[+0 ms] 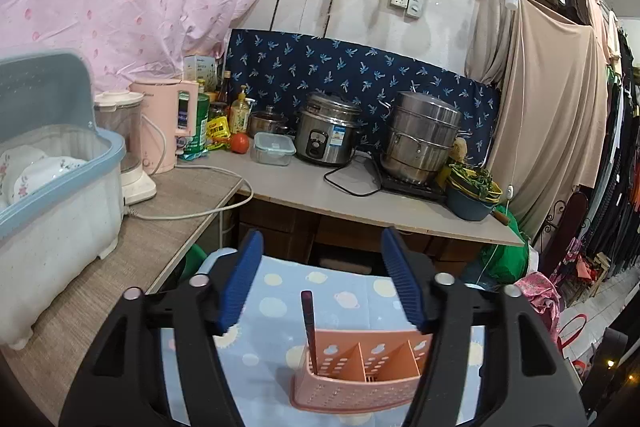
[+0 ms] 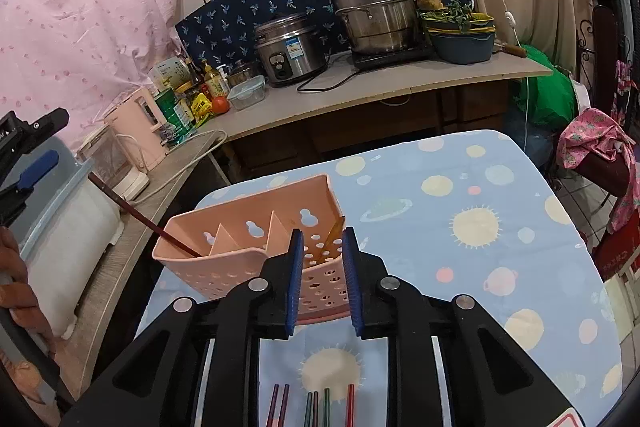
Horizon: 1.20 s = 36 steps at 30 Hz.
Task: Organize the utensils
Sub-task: 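Carry the chopstick and spoon to the pink basket and open both tools, then move both open tools back down to the remaining chopsticks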
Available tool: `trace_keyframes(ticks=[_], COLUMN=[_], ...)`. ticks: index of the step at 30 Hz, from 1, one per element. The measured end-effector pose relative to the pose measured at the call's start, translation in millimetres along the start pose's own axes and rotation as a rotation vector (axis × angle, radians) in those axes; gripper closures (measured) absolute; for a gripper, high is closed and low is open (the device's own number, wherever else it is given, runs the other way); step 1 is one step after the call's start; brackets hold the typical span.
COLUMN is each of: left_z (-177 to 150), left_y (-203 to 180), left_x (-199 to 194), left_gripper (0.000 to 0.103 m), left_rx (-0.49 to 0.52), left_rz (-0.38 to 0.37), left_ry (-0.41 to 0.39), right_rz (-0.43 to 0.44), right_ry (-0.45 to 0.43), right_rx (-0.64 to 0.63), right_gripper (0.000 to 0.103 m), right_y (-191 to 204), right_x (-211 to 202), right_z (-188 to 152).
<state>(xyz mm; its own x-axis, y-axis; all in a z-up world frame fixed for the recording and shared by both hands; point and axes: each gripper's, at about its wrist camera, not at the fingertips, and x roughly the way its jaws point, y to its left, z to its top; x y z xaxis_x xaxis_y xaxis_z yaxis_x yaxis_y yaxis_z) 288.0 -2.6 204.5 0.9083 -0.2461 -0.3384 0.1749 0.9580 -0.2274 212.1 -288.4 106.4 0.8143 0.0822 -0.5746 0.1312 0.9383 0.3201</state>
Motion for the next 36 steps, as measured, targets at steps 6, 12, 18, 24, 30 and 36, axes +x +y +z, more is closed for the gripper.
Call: trace_keyframes(ticks=[6, 12, 18, 24, 30, 36], left_z=[-21.1, -63.1, -116.7, -166.9, -201.9, -229.4], left_y=[13.6, 24.8, 33.3, 38.7, 40.5, 37.2], left_x=[-19.1, -40.0, -62.0, -82.1, -93.2, -102.3], left_gripper=[0.037, 0.036, 0.036, 0.036, 0.036, 0.036], left_rx=[-0.017, -0.021, 0.008, 0.020, 0.043, 0.075], left_rz=[-0.001, 0.003, 0.027, 0.030, 0.052, 0.065], left_ry=[0.078, 0.203, 0.312, 0.390, 0.426, 0.451], right_rz=[0.021, 0.027, 0.003, -0.028, -0.050, -0.048], right_ry=[-0.010, 0.008, 0.050, 0.117, 0.179, 0.231], right_rx=[-0.009, -0.025, -0.052, -0.058, -0.051, -0.042], right_gripper=[0.079, 0.077, 0.076, 0.076, 0.076, 0.076], right_y=[4.6, 6.4, 3.2, -5.6, -18.1, -23.9], right_x=[-25.2, -50.0, -69.4, -81.6, -91.1, -94.3], right_z=[-12.6, -41.2, -83.1, -130.0, -171.5, -202.0])
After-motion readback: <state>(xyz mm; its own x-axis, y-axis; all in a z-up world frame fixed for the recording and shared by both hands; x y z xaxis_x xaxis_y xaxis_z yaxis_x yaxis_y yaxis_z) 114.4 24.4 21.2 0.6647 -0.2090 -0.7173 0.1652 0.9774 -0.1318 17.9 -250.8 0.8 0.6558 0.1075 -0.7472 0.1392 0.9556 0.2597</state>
